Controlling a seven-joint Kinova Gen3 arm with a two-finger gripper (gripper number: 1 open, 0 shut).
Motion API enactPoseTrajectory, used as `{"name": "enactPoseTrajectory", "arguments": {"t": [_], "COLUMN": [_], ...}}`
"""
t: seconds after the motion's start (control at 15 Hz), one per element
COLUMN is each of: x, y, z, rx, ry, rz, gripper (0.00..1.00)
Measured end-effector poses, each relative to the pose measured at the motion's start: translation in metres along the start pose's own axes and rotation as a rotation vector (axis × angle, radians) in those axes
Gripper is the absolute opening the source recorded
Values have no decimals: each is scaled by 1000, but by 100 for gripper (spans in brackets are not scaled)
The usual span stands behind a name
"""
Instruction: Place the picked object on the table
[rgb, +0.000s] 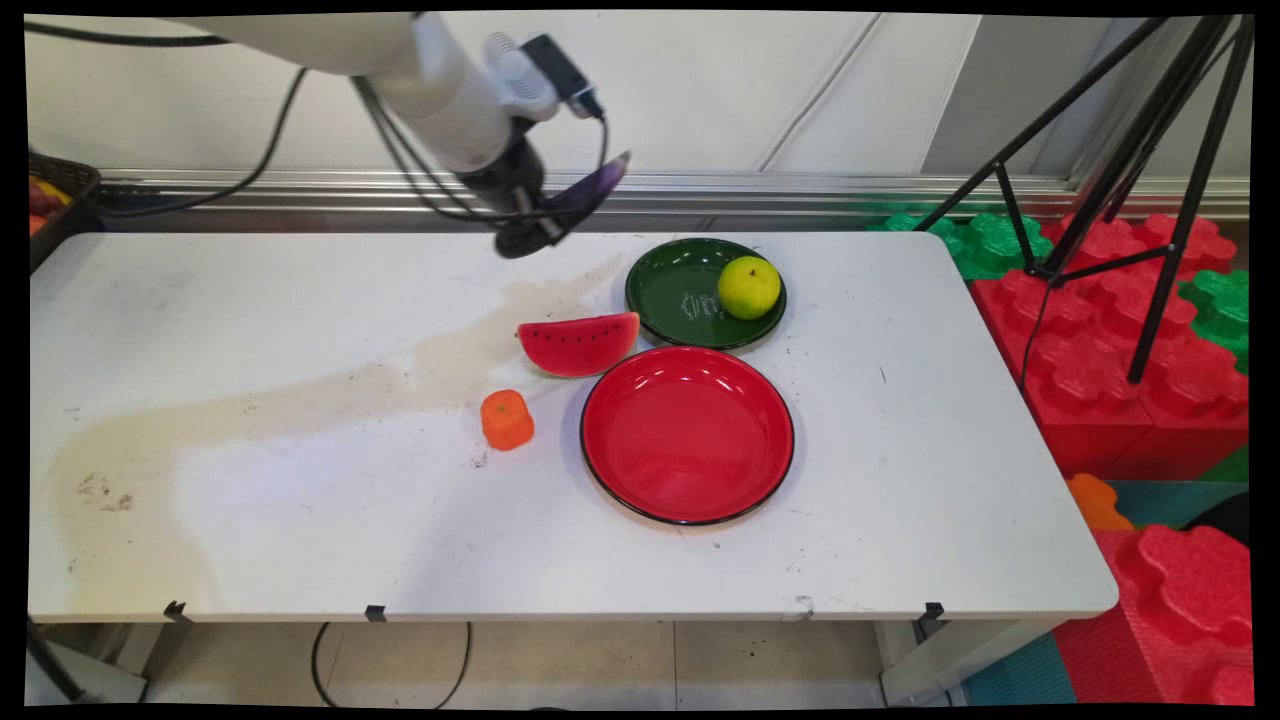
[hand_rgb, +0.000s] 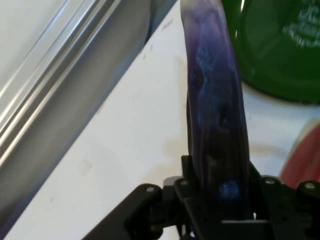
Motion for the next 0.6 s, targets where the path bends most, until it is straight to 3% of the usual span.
{"name": "enactPoseTrajectory", "arguments": {"t": [0.27,0.6], "x": [-34,-57], "y": [-12,-23], "z": [-11,-7], "rx": [3,-1], "ry": [-59,-118], "rz": [15,30], "gripper": [0,0]}}
